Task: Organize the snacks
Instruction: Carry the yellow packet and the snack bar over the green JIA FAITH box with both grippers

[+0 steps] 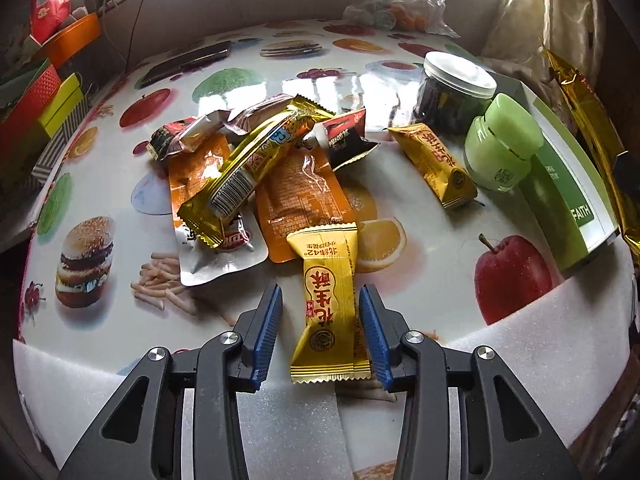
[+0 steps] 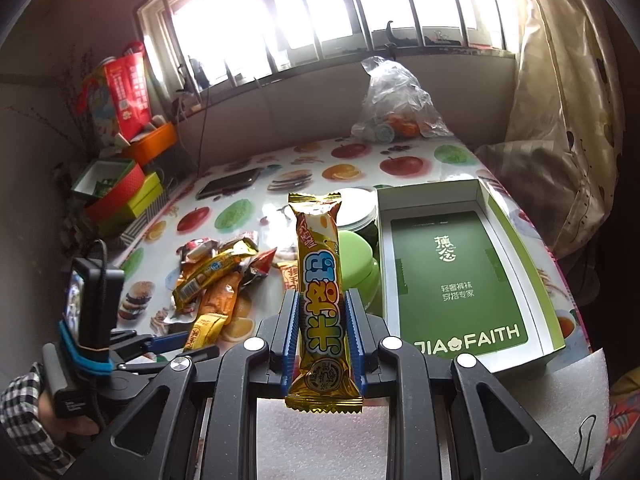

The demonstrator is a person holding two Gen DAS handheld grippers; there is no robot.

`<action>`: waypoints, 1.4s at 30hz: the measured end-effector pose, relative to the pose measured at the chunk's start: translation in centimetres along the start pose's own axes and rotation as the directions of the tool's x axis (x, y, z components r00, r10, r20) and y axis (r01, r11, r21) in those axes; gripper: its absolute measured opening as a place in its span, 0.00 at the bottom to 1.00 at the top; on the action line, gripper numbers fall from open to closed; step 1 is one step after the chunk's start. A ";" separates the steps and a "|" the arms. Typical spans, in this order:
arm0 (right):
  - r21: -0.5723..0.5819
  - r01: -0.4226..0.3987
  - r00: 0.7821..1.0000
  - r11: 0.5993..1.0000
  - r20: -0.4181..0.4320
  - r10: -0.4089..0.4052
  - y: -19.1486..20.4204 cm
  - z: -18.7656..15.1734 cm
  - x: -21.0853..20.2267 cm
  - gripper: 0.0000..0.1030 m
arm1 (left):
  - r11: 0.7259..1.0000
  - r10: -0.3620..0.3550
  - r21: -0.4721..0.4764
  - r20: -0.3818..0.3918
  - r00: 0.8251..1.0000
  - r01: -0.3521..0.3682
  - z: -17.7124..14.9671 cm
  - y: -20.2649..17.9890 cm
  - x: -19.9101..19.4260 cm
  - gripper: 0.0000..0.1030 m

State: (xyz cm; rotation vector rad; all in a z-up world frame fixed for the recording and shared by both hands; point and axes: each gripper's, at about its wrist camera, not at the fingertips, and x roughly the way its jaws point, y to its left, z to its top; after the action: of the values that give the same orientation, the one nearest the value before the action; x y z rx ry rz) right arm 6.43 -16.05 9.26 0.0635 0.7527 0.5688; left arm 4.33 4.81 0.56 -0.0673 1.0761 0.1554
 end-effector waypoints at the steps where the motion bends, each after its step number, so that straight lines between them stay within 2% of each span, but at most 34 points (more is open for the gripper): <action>1: 0.000 0.000 1.000 1.000 0.001 0.000 0.0 0.0 0.0 0.21 | 1.000 -0.004 0.001 0.000 1.000 0.004 0.0 0.0 -0.1 0.26; 7: 0.006 0.001 1.000 1.000 0.000 -0.001 0.0 0.0 0.0 0.21 | 1.000 -0.021 -0.007 0.018 1.000 0.021 0.3 0.1 -0.7 0.23; 13: 0.006 0.002 1.000 1.000 0.006 -0.002 -0.1 0.0 -0.3 0.21 | 0.999 -0.039 -0.008 0.076 0.996 0.040 1.1 -0.3 -2.7 0.23; 24: 0.020 0.040 0.998 0.999 0.041 -0.040 -1.2 0.8 -1.9 0.21 | 0.992 -0.118 0.055 0.170 0.978 0.110 4.0 -3.0 -6.0 0.23; 32: 0.059 0.097 0.993 0.994 0.056 -0.100 -3.6 1.4 -2.6 0.21 | 0.980 -0.183 0.108 0.191 0.964 0.164 6.4 -6.4 -6.8 0.23; 42: 0.113 0.177 0.983 0.978 0.036 -0.182 -7.7 1.6 -2.0 0.21 | 0.949 -0.297 0.165 0.176 0.938 0.269 9.4 -11.2 -6.3 0.23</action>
State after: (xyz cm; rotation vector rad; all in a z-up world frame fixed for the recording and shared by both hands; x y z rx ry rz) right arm 9.84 -23.37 9.76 0.1089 0.7358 0.3528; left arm 11.31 -5.64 10.35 -0.0795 0.8631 -0.1718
